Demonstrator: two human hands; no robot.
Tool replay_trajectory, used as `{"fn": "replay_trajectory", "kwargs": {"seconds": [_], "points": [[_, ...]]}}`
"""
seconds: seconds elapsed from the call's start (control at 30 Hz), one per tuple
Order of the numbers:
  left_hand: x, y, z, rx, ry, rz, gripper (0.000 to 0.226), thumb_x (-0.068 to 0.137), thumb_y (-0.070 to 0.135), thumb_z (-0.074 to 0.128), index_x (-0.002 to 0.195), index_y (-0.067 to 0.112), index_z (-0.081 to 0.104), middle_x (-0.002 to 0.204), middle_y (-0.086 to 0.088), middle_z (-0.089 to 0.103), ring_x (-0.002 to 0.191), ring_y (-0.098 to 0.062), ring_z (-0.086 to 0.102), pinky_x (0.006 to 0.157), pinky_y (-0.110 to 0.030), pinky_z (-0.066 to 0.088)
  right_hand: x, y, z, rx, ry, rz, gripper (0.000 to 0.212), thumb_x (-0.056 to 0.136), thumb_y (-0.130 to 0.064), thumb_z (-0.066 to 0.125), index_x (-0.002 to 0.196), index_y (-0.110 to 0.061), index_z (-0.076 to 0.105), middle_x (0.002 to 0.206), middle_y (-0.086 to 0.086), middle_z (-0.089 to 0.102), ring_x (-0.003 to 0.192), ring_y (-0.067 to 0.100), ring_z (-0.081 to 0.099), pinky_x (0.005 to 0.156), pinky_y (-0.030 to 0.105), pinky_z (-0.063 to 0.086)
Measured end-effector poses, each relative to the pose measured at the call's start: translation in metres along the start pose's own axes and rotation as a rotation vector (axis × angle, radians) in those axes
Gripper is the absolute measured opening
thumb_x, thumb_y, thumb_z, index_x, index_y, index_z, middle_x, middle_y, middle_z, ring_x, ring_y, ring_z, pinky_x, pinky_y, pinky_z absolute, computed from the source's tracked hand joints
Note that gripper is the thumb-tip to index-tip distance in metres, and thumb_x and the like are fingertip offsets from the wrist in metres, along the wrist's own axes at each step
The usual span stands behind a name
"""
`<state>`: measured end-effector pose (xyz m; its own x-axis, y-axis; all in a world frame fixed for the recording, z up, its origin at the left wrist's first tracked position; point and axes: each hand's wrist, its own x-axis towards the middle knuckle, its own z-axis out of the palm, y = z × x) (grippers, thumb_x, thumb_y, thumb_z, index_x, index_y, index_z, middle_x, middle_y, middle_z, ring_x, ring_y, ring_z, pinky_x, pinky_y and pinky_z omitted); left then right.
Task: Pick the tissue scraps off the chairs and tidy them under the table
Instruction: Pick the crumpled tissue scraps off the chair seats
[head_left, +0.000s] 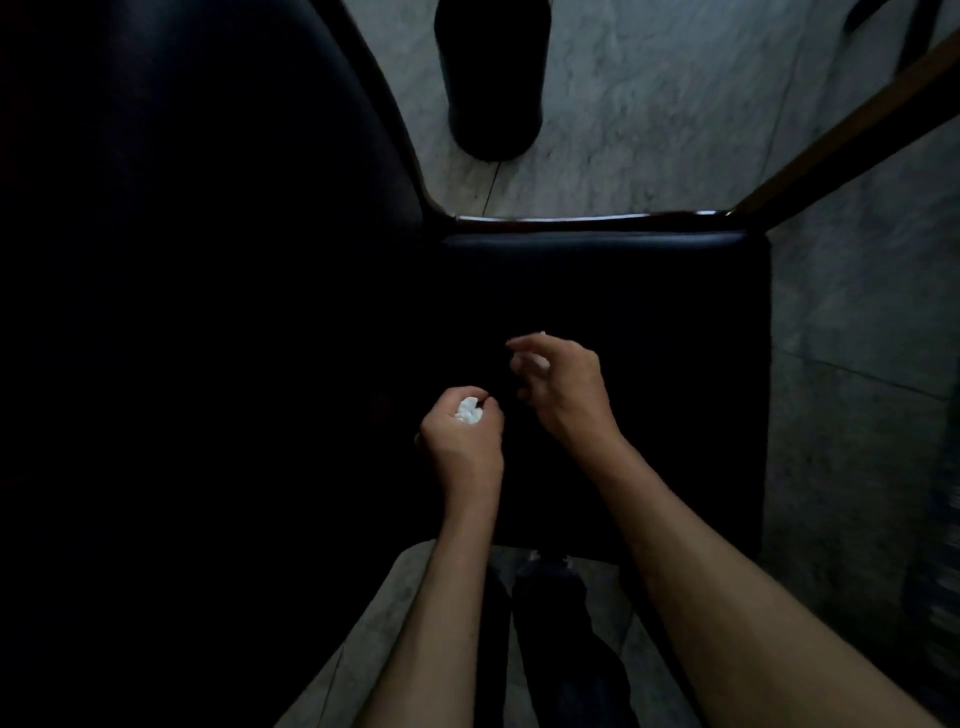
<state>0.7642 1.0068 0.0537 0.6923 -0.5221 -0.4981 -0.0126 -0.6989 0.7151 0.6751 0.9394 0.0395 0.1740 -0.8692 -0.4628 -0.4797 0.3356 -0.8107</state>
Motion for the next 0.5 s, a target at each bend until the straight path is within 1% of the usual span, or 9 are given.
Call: {"fn": "replay_trajectory", "kwargs": {"seconds": [0.07,0.13,0.2,0.27,0.33,0.37,0.43,0.47,0.5], "points": [[-0.011,0.017,-0.007,0.031,-0.014,0.053,0.004,0.081,0.012,0.07,0.081,0.016,0.072,0.069,-0.004,0.069,0.065,-0.022,0.067,0.058,-0.033,0.056,-0.014,-0.012,-0.014,0.068,0.041,0.038,0.02,0.094,-0.006,0.059,0.11,-0.011,0.07,0.095,0.002,0.065,0.068,0.002,0.064,0.056,0.01,0.049],[-0.023,0.036,-0.016,0.048,-0.026,0.116,0.002,0.081,0.013,0.07,0.081,0.015,0.071,0.068,-0.006,0.069,0.066,-0.024,0.068,0.057,-0.035,0.056,-0.03,-0.028,-0.028,0.116,0.069,0.062,0.02,0.093,-0.01,0.062,0.112,-0.013,0.068,0.096,0.002,0.067,0.069,0.009,0.07,0.063,0.017,0.056],[-0.038,0.056,-0.027,0.062,-0.027,0.178,0.004,0.081,0.013,0.071,0.08,0.017,0.07,0.067,-0.003,0.068,0.064,-0.022,0.067,0.056,-0.034,0.055,-0.049,-0.046,-0.042,0.158,0.072,0.037,0.024,0.092,-0.009,0.064,0.116,-0.011,0.067,0.095,0.001,0.068,0.074,0.009,0.072,0.072,0.023,0.06],[-0.052,0.079,-0.04,0.058,-0.023,0.226,0.007,0.079,0.012,0.072,0.078,0.018,0.07,0.067,0.0,0.068,0.064,-0.018,0.066,0.058,-0.032,0.055,-0.068,-0.065,-0.056,0.165,0.092,-0.023,0.026,0.089,-0.009,0.067,0.115,-0.011,0.068,0.095,-0.001,0.07,0.078,0.0,0.069,0.076,0.014,0.055],[-0.067,0.104,-0.054,0.053,-0.012,0.274,0.009,0.078,0.011,0.073,0.077,0.02,0.07,0.068,0.004,0.068,0.064,-0.014,0.065,0.06,-0.033,0.056,-0.087,-0.087,-0.069,0.119,0.108,-0.079,0.027,0.087,-0.012,0.071,0.113,-0.016,0.07,0.092,-0.011,0.068,0.081,-0.01,0.064,0.074,0.007,0.048],[-0.074,0.115,-0.063,0.047,-0.018,0.293,0.01,0.078,0.01,0.072,0.077,0.02,0.07,0.067,0.006,0.068,0.064,-0.012,0.065,0.062,-0.034,0.057,-0.097,-0.098,-0.075,0.139,0.111,-0.097,0.025,0.087,-0.012,0.07,0.112,-0.017,0.07,0.091,-0.012,0.067,0.082,-0.008,0.065,0.075,0.009,0.049],[-0.086,0.14,-0.081,0.03,-0.041,0.331,0.009,0.078,0.01,0.072,0.077,0.019,0.07,0.068,0.006,0.068,0.065,-0.012,0.066,0.064,-0.037,0.058,-0.113,-0.125,-0.085,0.226,0.104,-0.139,0.024,0.093,-0.007,0.062,0.114,-0.017,0.068,0.092,-0.005,0.067,0.081,0.007,0.07,0.076,0.023,0.057],[-0.091,0.151,-0.088,0.029,-0.052,0.353,0.008,0.078,0.01,0.072,0.078,0.019,0.071,0.068,0.005,0.069,0.065,-0.012,0.067,0.065,-0.038,0.058,-0.119,-0.135,-0.088,0.242,0.103,-0.165,0.027,0.095,-0.006,0.058,0.118,-0.018,0.067,0.093,-0.001,0.067,0.076,0.013,0.071,0.073,0.028,0.059],[-0.097,0.167,-0.1,0.021,-0.05,0.393,0.007,0.078,0.011,0.073,0.079,0.018,0.071,0.069,0.004,0.069,0.066,-0.012,0.067,0.066,-0.038,0.058,-0.127,-0.153,-0.093,0.237,0.109,-0.208,0.031,0.097,-0.005,0.055,0.121,-0.019,0.066,0.092,0.003,0.067,0.071,0.016,0.071,0.069,0.028,0.06]]}}
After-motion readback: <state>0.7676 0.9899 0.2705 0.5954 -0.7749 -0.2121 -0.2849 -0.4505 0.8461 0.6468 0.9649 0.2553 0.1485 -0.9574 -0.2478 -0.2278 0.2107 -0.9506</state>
